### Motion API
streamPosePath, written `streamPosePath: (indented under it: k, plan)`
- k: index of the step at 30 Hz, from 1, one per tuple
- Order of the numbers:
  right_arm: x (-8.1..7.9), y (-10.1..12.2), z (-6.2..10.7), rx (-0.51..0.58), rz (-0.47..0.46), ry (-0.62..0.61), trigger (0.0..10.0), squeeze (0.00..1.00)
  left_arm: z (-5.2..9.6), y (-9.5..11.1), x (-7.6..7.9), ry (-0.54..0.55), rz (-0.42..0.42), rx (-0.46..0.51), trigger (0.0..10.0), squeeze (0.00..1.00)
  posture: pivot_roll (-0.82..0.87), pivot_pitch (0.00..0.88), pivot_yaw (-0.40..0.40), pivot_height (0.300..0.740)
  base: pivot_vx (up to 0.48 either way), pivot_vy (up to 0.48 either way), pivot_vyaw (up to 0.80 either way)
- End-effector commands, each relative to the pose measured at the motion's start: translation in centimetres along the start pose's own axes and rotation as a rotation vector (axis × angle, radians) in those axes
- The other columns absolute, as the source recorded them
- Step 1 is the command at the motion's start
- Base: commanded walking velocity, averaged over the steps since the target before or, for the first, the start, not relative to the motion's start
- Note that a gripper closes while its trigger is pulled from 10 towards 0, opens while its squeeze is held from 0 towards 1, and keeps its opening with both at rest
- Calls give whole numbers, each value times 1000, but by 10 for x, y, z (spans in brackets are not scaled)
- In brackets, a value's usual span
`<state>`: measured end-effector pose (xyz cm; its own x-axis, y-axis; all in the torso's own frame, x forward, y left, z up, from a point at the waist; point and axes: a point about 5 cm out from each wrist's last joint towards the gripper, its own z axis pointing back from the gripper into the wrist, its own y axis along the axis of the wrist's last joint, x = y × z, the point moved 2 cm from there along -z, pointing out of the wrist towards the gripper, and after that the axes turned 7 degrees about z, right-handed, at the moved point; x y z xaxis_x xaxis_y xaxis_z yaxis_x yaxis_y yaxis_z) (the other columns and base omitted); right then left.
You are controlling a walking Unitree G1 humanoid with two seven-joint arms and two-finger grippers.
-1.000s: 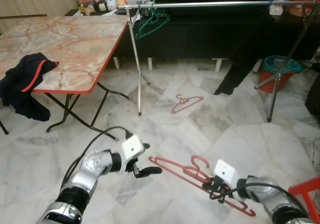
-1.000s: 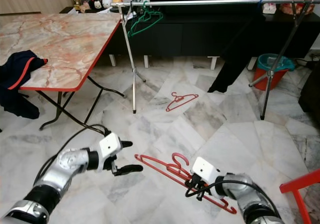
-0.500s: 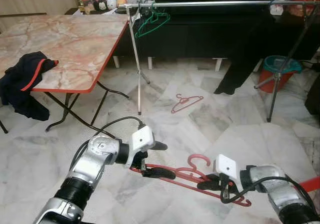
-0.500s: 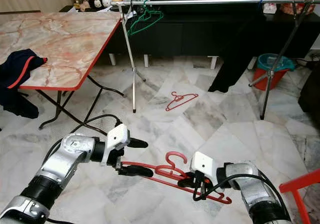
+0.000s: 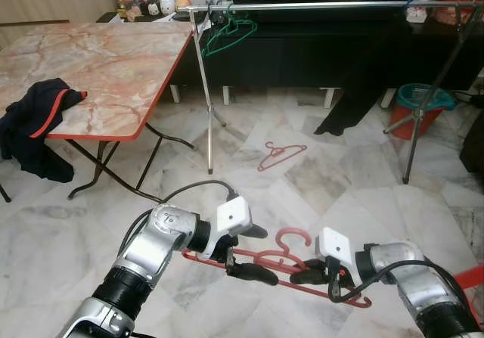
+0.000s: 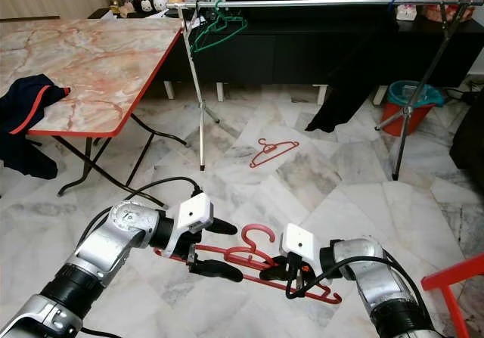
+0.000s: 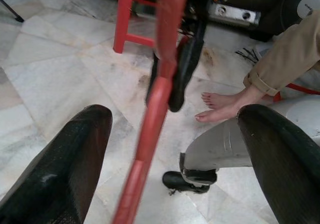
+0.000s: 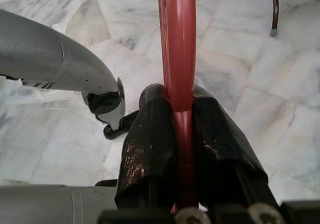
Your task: Hang hanger
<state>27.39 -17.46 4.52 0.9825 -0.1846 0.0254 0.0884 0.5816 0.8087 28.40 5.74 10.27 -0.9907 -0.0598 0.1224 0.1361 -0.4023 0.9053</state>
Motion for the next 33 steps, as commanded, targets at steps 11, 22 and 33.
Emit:
streamPosePath:
  k: [11, 22, 33]
  plan:
    - [8, 30, 3, 61, 79, 12, 10000, 0, -2, -4, -4, 48, 14, -33, 4941, 0, -188, 0, 36, 740, 0, 0, 0]
    - [9, 31, 3, 57, 75, 3, 10000, 0, -2, -2, -6, 66, 9, -30, 0, 0, -186, 0, 34, 740, 0, 0, 0]
    - [7, 29, 2, 53, 70, 7, 10000, 0, -2, -3, -7, 73, 8, -33, 0, 0, -184, 0, 36, 740, 0, 0, 0]
